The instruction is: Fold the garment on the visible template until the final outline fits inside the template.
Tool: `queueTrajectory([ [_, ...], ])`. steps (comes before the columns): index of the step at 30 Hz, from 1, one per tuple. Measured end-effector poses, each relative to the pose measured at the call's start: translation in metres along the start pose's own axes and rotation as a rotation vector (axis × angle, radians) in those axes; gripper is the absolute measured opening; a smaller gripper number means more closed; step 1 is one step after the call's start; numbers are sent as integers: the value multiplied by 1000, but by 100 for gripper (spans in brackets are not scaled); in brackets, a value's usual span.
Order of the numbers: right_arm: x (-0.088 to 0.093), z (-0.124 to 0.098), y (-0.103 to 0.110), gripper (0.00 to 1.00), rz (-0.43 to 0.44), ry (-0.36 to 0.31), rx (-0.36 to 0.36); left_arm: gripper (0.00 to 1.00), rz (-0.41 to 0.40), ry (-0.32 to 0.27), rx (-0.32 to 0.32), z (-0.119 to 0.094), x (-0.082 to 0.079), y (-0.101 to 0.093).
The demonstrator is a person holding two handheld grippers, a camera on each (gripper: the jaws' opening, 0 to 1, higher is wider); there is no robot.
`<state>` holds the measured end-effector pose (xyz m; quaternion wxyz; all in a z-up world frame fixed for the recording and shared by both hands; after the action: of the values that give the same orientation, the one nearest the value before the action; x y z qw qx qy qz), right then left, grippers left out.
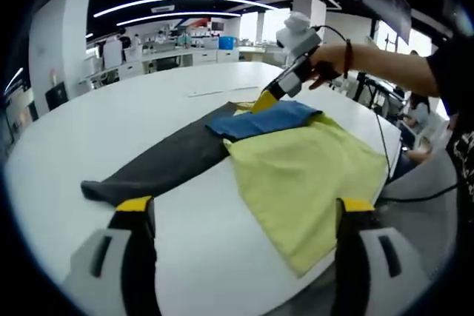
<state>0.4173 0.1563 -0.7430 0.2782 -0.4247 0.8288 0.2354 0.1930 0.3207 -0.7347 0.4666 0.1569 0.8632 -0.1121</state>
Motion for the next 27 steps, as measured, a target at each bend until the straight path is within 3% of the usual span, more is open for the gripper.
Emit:
queueTrajectory([
  [4, 8, -15, -7, 70, -11, -14, 31, 99, -1, -6, -5, 0, -2, 0],
  [13, 25, -41, -26, 79, -33, -10, 72, 99, 8, -3, -4, 1, -2, -1],
  [27, 57, -77, -47, 70, -48, -18, 123, 99, 18, -3, 17, 7, -3, 3],
])
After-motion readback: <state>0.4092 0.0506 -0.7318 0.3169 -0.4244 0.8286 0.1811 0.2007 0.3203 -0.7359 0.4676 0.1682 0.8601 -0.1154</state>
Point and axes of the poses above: the point that each gripper's makers call its tool centre point, and the gripper's own axes: z roughly forward along the fingers, y roughly to its left, x roughly out of its underside, the point moved 5 cm from there along -z, roughly backward along the fingers, and after that the axes turned 2 degrees about -x, right-handed, at the moved point
